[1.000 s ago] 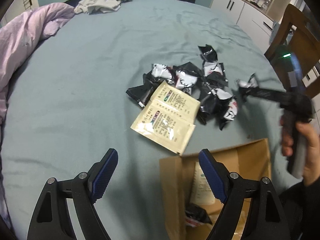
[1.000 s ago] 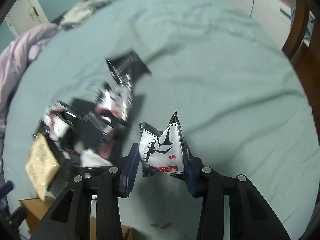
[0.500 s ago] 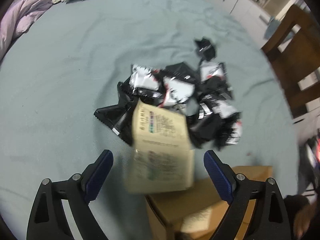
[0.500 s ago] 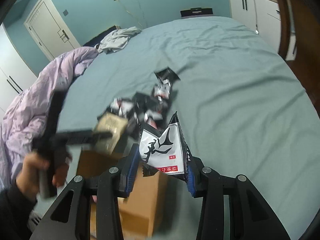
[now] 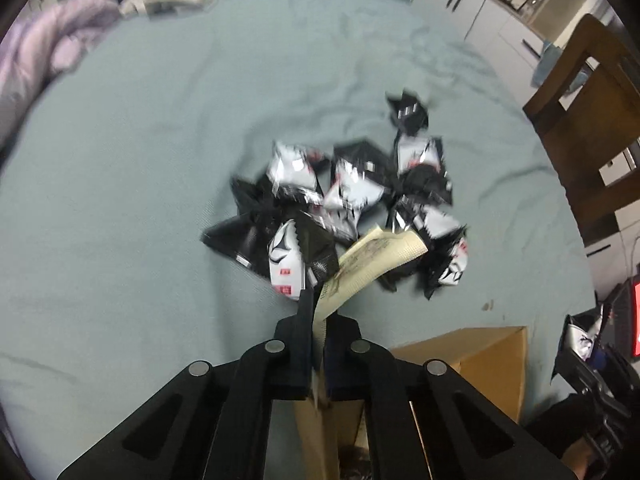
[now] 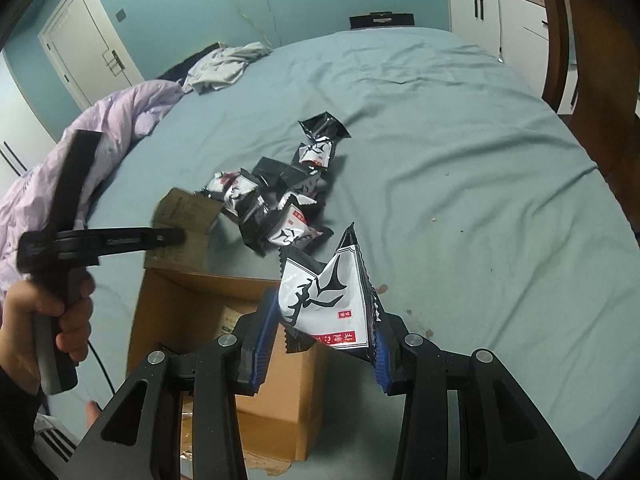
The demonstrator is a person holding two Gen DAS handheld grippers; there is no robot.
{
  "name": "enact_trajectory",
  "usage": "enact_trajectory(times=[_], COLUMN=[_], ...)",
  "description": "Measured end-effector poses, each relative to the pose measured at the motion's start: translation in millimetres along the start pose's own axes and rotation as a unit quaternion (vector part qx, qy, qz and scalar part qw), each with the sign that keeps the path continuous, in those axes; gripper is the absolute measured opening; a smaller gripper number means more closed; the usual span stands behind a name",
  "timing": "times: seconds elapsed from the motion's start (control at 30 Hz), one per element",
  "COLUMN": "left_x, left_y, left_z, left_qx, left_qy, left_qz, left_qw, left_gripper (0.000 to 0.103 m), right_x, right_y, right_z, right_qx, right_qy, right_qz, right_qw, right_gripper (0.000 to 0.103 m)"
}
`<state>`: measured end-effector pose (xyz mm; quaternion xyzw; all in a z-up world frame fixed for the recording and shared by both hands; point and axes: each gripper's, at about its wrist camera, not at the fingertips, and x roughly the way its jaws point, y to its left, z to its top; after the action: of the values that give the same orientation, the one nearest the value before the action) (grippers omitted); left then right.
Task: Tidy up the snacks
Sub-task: 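Drop the beige sachet into the box from the left gripper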
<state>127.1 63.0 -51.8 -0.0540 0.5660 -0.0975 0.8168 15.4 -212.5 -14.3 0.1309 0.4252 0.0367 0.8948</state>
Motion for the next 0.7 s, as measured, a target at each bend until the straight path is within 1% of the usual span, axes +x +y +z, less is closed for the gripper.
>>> enact_trajectory(times=[0.13,0.23,0.3,0.37,0.43,0.5,0.57,0.6,0.7], left_x=[-42,-69,-85,-98,-105,-104,-101,-97,-87], left_y=[1,0,-5,-14,-21,-29,-37,-42,-63], left_z=[-4,-12,-20,-31,-40,-48,-56,-58,-70], left_qx=[-0.010,-0.014,0.003,0.026,0.041,0.049,0.056,0.062,0.099], left_qy=[-0.058,-0.091,-0.106,-0.116,-0.121,-0.111,-0.093,-0.086,-0.065], left_qz=[-0.012,-0.019,-0.015,-0.023,-0.037,-0.055,-0.076,-0.082,-0.080], left_qw=[0.9982,0.9956,0.9943,0.9926,0.9912,0.9911,0.9911,0.9910,0.9897], left_gripper=[0.003,0.003,0.003,0.003,0.003,0.003,0.003,0.003,0.003], right_x=[-7,-10,-11,-13,-14,-14,-13,-13,-11], right_y=[-2,0,1,2,3,3,4,5,5], right_z=[-4,-8,-10,-11,-12,-11,-11,-11,-10], right_qx=[0.000,-0.006,-0.010,-0.013,-0.016,-0.017,-0.019,-0.020,-0.021], right_qy=[-0.015,-0.021,-0.023,-0.024,-0.023,-0.022,-0.021,-0.020,-0.017], right_qz=[0.002,-0.007,-0.010,-0.011,-0.013,-0.012,-0.013,-0.014,-0.018], right_qw=[1.000,1.000,1.000,1.000,1.000,1.000,1.000,0.999,0.999], right_gripper=[0.039,0.039,0.039,0.039,0.039,0.039,0.039,0.039,0.039])
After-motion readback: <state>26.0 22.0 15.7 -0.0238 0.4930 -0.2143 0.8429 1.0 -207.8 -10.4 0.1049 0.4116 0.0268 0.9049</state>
